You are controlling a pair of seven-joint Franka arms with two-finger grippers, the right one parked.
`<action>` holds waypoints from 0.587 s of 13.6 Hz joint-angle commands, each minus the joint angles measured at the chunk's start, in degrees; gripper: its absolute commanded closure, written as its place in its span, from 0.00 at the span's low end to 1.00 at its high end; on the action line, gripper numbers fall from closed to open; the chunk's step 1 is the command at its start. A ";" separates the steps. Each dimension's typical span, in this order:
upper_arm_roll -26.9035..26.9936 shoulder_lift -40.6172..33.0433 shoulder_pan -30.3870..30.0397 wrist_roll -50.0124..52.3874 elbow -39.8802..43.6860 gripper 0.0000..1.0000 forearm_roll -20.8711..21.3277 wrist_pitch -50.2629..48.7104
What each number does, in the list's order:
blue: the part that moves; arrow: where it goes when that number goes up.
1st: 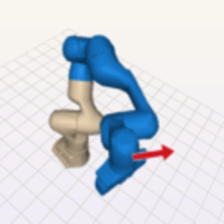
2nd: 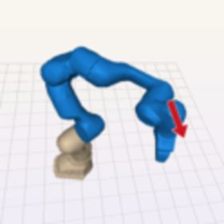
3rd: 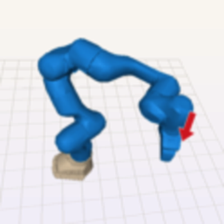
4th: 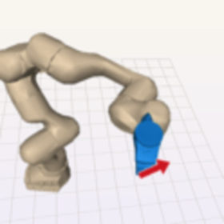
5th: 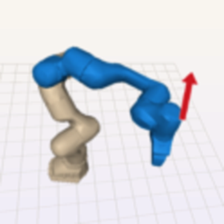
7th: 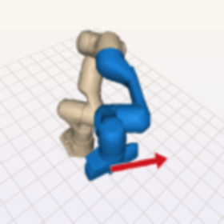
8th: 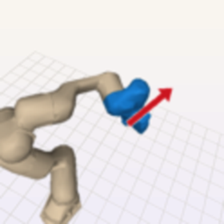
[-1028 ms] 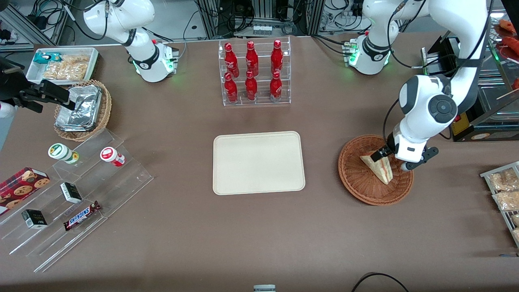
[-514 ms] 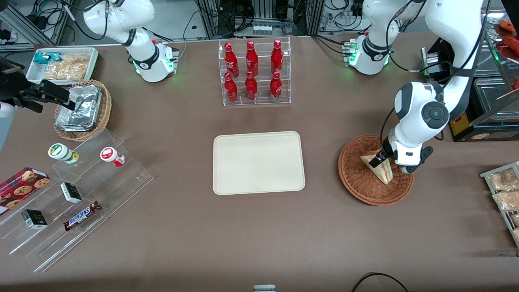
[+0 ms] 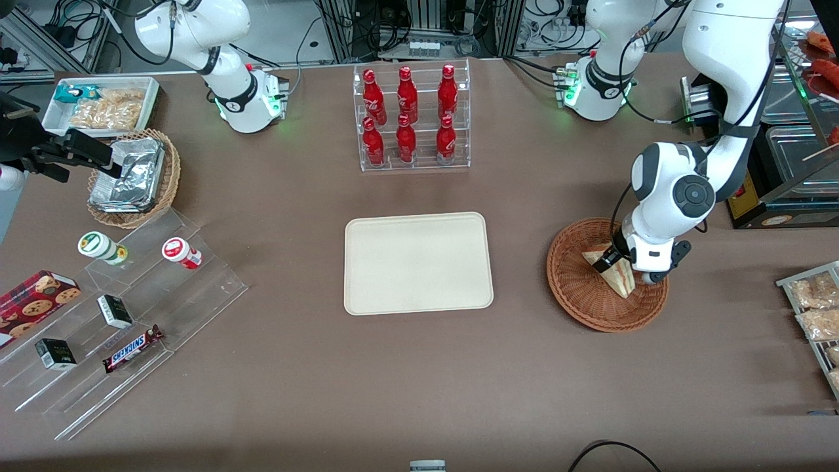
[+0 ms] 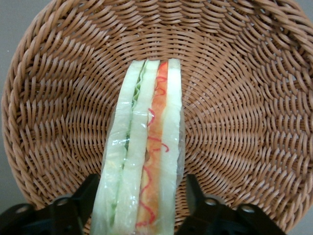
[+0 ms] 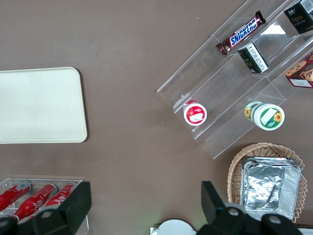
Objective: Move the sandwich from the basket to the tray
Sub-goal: 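Lower the open left gripper around the wrapped sandwich and close it, then lift the sandwich and carry it over the cream tray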
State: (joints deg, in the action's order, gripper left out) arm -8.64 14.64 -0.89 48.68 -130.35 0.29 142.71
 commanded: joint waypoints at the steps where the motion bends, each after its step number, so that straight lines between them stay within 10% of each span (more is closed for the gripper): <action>1: -0.06 -1.19 -0.16 -2.96 0.35 0.92 0.24 -1.36; 8: -0.24 -0.41 4.74 -4.91 17.13 0.93 0.67 -23.62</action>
State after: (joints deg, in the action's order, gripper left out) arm -8.90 13.19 0.69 44.03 -116.15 0.35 121.34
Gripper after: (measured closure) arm 0.709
